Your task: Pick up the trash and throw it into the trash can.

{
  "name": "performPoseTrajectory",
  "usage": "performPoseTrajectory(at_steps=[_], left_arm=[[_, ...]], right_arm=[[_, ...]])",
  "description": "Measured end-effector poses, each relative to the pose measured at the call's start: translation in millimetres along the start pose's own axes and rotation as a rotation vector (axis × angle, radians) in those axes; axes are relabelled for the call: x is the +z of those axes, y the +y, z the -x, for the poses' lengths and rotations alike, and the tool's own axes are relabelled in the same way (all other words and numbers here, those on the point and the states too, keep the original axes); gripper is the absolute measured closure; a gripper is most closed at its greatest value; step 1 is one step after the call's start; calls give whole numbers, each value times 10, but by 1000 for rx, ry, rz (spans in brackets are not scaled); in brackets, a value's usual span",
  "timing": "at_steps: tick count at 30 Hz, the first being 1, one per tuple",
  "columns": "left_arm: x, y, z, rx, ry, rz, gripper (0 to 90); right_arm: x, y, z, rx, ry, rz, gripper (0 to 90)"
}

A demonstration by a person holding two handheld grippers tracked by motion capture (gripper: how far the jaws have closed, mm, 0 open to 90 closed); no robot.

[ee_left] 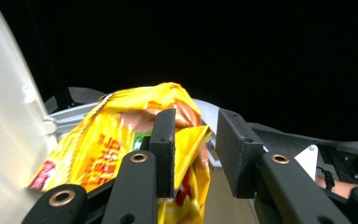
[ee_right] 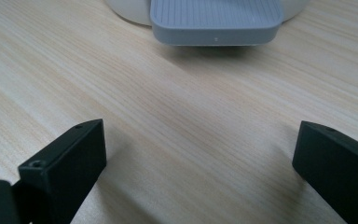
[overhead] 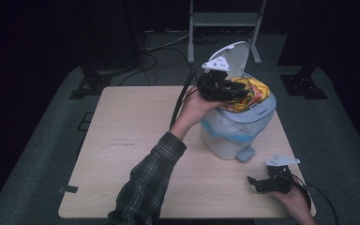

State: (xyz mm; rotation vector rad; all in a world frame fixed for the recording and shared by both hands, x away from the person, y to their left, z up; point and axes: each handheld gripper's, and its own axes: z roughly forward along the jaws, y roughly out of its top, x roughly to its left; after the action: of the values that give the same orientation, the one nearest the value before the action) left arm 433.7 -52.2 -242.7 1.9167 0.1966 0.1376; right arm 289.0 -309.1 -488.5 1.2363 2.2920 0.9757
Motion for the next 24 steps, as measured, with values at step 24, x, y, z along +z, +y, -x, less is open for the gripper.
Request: performPoseTrajectory(at_steps=[24], left_arm=[[-5,-63,5,-26,24,-70,680]], right_arm=[[0,-1,0,-2,2,-1,16]])
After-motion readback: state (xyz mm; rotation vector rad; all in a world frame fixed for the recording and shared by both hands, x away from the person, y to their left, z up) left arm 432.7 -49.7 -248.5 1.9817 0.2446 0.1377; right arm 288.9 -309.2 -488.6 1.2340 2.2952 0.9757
